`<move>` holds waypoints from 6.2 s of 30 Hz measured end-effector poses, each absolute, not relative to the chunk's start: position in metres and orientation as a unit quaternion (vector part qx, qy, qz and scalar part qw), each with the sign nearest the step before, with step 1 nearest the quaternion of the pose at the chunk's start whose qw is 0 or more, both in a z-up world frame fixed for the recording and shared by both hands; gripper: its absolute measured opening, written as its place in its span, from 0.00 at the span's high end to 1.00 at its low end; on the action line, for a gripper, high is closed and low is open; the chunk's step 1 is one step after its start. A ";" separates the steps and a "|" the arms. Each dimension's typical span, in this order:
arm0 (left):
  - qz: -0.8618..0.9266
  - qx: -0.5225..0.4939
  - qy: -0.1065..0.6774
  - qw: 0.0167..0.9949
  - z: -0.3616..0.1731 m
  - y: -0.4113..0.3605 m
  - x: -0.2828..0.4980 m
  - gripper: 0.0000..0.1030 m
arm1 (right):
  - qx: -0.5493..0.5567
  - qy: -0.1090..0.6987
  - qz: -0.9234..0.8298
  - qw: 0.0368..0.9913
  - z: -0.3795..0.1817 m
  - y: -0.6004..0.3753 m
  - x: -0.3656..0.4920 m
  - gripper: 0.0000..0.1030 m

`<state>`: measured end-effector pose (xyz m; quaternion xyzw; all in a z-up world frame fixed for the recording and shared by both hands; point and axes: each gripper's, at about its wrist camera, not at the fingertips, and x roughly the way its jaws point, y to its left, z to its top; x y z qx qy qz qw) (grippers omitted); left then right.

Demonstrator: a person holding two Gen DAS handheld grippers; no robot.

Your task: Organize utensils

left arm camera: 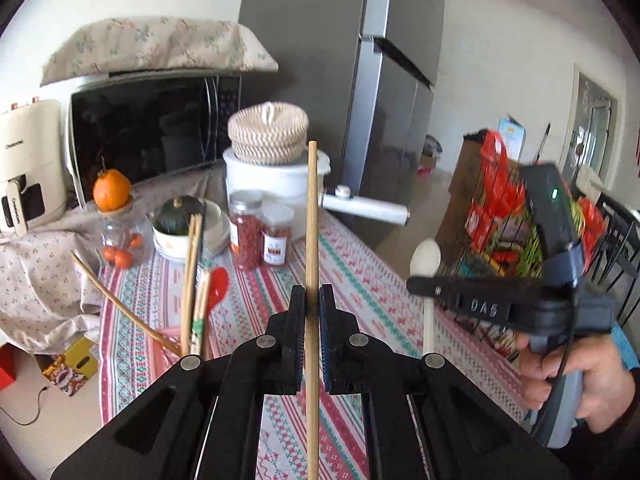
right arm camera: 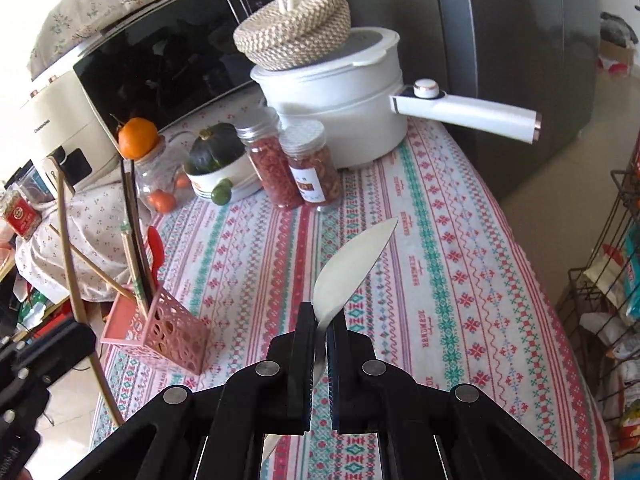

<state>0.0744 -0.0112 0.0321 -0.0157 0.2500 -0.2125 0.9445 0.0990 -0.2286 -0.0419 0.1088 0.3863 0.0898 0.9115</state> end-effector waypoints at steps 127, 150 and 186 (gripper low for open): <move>-0.003 -0.024 0.354 0.935 -0.002 0.022 0.001 0.05 | 0.018 0.306 0.013 0.952 -0.017 -0.179 -0.006 0.00; -0.009 -0.026 0.355 0.935 -0.002 0.020 0.000 0.05 | 0.018 0.308 0.013 0.951 -0.017 -0.176 -0.005 0.01; -0.013 -0.033 0.330 0.943 0.009 0.022 -0.006 0.05 | 0.030 0.295 0.000 0.955 -0.011 -0.177 -0.008 0.00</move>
